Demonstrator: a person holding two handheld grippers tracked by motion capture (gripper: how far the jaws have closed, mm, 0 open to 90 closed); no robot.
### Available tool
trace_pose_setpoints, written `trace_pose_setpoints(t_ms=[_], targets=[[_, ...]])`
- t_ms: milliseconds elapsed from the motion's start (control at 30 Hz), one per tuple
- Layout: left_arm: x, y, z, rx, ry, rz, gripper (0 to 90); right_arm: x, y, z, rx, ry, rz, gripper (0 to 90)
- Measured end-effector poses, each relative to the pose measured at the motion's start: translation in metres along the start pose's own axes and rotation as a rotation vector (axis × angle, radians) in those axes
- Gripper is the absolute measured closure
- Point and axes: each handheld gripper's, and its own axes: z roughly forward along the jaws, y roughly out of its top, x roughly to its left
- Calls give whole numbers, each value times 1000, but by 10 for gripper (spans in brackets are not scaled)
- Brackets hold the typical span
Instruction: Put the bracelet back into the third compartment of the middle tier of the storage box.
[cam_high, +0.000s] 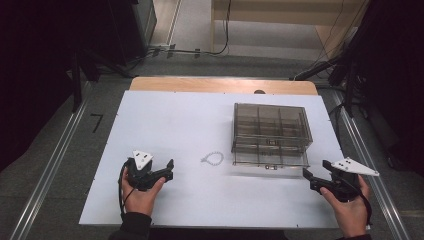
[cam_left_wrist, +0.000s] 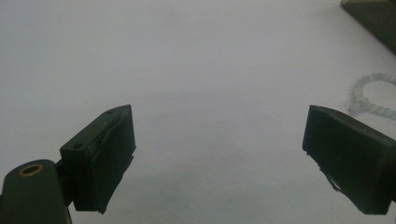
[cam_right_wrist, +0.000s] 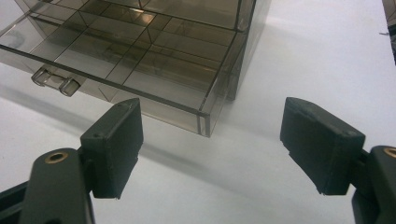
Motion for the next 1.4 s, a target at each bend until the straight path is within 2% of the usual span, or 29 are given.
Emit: trace_pose_setpoints(t_ms=[200, 500, 900, 1400], targets=[[-8, 1, 5, 17, -21, 18, 97, -1, 0, -1, -2, -1, 2, 197], [-15, 4, 10, 23, -30, 37, 100, -2, 0, -1, -2, 2, 3, 197], [-18, 6, 15, 24, -35, 38, 126, -2, 0, -1, -4, 1, 1, 197], [-29, 9, 26, 47, -67, 58, 149, -2, 0, -1, -3, 4, 1, 197]])
